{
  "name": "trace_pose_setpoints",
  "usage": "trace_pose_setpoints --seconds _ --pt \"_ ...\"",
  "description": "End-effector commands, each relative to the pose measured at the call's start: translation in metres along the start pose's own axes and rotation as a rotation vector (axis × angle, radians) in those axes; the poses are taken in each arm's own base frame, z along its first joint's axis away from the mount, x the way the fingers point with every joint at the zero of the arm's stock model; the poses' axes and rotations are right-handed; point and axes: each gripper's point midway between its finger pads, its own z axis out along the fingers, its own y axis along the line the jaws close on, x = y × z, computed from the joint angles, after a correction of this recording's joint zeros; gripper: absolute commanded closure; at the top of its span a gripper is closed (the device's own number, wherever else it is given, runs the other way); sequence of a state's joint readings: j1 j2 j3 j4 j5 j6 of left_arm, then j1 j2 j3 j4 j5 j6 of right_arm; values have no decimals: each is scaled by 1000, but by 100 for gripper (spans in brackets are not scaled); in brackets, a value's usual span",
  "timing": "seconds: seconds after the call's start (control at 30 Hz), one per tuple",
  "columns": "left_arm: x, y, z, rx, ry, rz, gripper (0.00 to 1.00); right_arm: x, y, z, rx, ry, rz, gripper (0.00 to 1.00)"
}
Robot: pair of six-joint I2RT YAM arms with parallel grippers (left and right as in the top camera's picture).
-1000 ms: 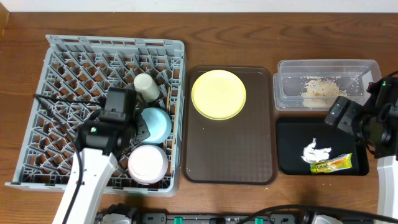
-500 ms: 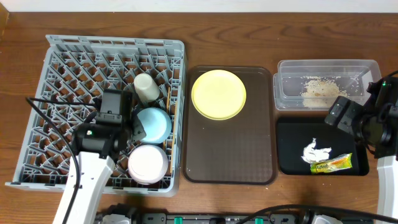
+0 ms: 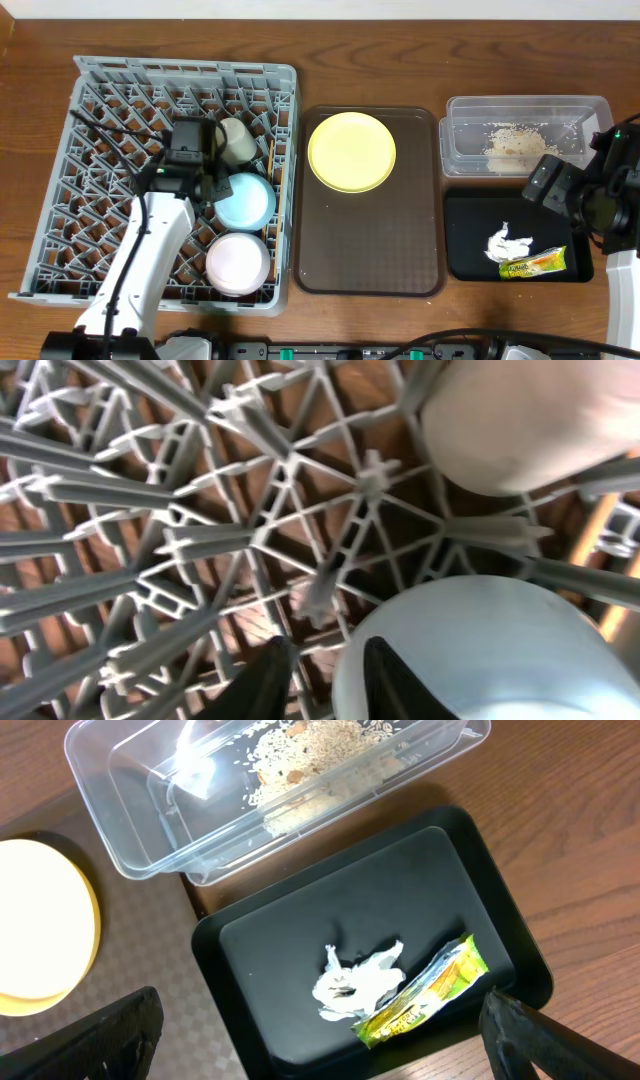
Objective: Sort waste into correct bins and load items into the dishwasher
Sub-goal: 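Lower the light-blue bowl into the rack and release it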
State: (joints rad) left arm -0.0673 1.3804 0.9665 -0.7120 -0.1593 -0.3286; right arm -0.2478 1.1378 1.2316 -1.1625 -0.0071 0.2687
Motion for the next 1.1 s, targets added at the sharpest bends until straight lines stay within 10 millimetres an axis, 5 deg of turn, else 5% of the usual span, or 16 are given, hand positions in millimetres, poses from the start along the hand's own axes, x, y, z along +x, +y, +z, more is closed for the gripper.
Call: trace_pose_setpoints --seconds 0.0,0.73,0.9,1.0,1.07 --pt "-5 9 -3 -20 -3 0 75 -4 -1 -4 2 -15 6 1" --pt "-3 4 13 -16 10 48 76 -4 -1 -4 2 -15 6 1" --pt "-25 -13 -30 102 -76 38 75 -4 -1 -4 2 -15 6 1" --pt "-32 -42 -72 285 -156 56 59 -4 -1 -4 2 -15 6 1" --pt "-29 -59 -93 388 -186 82 22 -4 -1 -4 2 -15 6 1"
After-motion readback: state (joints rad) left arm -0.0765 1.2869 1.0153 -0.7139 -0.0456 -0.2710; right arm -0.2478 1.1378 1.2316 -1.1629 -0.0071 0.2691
